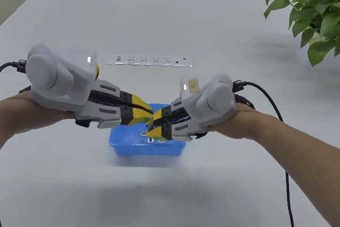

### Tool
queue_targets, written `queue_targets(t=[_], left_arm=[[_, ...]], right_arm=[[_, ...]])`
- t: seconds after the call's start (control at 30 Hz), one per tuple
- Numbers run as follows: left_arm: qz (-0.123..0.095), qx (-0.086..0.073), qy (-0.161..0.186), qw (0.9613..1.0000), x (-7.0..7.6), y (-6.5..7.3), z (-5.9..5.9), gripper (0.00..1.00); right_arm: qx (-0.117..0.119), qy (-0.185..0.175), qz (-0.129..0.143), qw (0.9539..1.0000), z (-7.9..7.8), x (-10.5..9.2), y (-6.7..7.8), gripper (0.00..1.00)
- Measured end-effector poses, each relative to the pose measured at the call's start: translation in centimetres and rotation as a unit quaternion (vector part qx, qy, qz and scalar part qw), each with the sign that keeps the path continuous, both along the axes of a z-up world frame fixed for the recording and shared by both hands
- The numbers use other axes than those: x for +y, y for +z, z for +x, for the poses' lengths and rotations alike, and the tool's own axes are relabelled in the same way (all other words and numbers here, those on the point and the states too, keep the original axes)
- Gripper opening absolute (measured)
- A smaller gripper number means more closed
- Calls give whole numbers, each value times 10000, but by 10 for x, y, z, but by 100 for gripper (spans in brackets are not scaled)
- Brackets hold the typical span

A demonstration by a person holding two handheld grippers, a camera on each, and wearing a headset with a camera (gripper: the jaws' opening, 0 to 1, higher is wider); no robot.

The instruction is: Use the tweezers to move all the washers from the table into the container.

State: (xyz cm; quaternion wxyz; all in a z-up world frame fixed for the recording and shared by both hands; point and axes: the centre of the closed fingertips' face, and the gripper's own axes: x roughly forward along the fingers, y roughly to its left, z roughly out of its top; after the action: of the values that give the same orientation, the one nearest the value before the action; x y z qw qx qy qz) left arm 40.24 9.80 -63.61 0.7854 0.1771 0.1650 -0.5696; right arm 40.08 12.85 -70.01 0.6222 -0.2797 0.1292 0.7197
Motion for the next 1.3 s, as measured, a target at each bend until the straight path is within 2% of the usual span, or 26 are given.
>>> queue_targets(t=[0.37,0.43,0.7,0.9,1.3], left_arm=[[151,78,-170,9997,1,-3,-23,5],[164,80,-174,9997,2,-4,-27,5],[173,124,-168,9996,6,-6,-42,5],[308,272,-149,9990,12,-19,-54,5],[568,449,-109,9973,21,-49,-68,5]], right_arm=[[73,-80,-53,9999,-18,-6,0,8],[53,-72,-124,9999,-24,-5,-5,8],[37,-26,-204,9998,-35,-3,-6,7],[52,5,-327,9995,-45,-6,-13,7],[-24,99,-565,9984,-58,-11,-33,7]])
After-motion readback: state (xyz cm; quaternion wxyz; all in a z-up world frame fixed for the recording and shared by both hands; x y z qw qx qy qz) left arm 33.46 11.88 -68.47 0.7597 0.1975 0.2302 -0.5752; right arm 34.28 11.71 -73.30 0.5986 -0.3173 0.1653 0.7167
